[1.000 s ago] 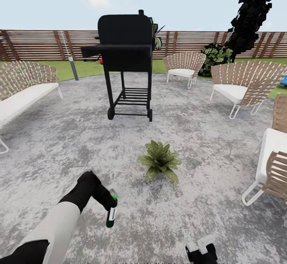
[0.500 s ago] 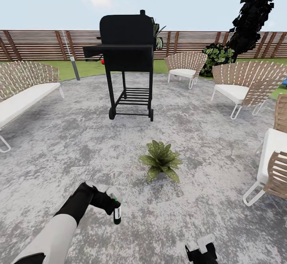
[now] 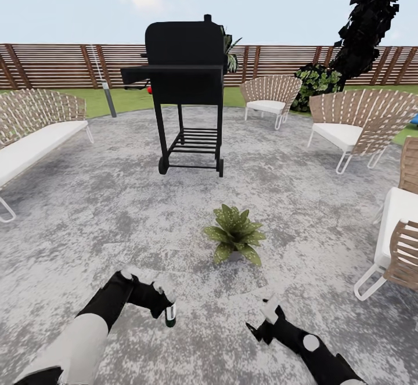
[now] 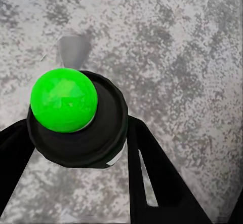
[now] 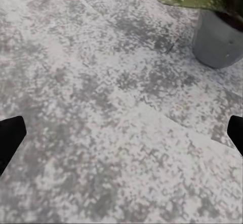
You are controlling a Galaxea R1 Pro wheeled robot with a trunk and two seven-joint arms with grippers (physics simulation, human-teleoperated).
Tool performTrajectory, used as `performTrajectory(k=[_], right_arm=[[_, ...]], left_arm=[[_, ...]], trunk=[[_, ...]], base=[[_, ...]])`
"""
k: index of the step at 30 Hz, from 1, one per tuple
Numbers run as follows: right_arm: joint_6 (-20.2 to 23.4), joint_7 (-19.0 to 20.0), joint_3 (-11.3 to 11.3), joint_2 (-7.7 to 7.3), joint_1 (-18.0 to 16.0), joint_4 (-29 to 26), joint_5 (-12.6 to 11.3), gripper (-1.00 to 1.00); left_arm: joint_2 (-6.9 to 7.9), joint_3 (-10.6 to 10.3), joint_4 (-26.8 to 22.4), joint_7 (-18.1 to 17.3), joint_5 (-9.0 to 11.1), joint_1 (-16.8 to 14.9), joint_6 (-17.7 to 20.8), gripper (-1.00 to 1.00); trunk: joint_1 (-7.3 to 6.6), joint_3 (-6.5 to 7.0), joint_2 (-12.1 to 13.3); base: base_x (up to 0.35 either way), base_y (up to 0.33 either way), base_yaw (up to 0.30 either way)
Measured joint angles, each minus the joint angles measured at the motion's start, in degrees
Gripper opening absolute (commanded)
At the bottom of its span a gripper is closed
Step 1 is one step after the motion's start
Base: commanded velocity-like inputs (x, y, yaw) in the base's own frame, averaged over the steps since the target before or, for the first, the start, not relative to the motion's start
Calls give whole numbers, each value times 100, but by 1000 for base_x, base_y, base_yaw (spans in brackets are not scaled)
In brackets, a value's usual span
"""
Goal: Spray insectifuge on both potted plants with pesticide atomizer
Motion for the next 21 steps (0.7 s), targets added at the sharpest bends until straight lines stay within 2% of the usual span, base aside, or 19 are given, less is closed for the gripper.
performTrajectory(k=[1,2,3,4,5,6,7,10,15,19,21], right_arm=[[36,970,3,5,-262,-158,-7,100],[42,1151,1,9,-384,-176,-12,100],[42,1286,14,110,-480,-189,-5,100],[38,1302,31,164,-492,-189,16,100],[30,1466,202,239,-502,-189,149,100],[29,1642,346,265,-511,-197,227,-100],[34,1790,463,278,-550,-242,263,-100],[33,1905,547,331,-622,-305,288,-100],[31,2198,567,522,-639,-409,297,-100],[31,2276,571,565,-640,-431,298,-100],[31,2282,571,616,-640,-438,298,-100]], left_arm=[[280,-135,58,-19,-30,-10,-100,-100],[377,-215,65,-22,-32,-15,-117,-100],[448,-401,70,-40,-35,-26,-125,-100],[448,-492,70,-45,-30,-27,-124,-100],[440,-826,71,-49,-24,-29,-116,-100],[425,-1026,71,-53,-22,-30,-115,-100],[407,-1221,72,-59,-26,-30,-118,-100],[380,-1363,73,-64,-31,-31,-121,-100],[369,-1382,73,-73,-21,-18,-124,-100],[350,-1363,76,-73,-17,-2,-142,-100],[289,-1367,80,-72,-15,13,-251,-100]], trunk=[[0,0,0],[0,0,0],[0,0,0],[0,0,0],[0,-1,0],[0,-1,0],[0,0,0],[0,0,0],[0,0,0],[0,0,0],[0,0,0]], base=[[0,0,0],[0,0,0],[0,0,0],[0,0,0],[0,0,0],[0,0,0],[0,0,0],[0,0,0],[0,0,0],[0,0,0],[0,0,0]])
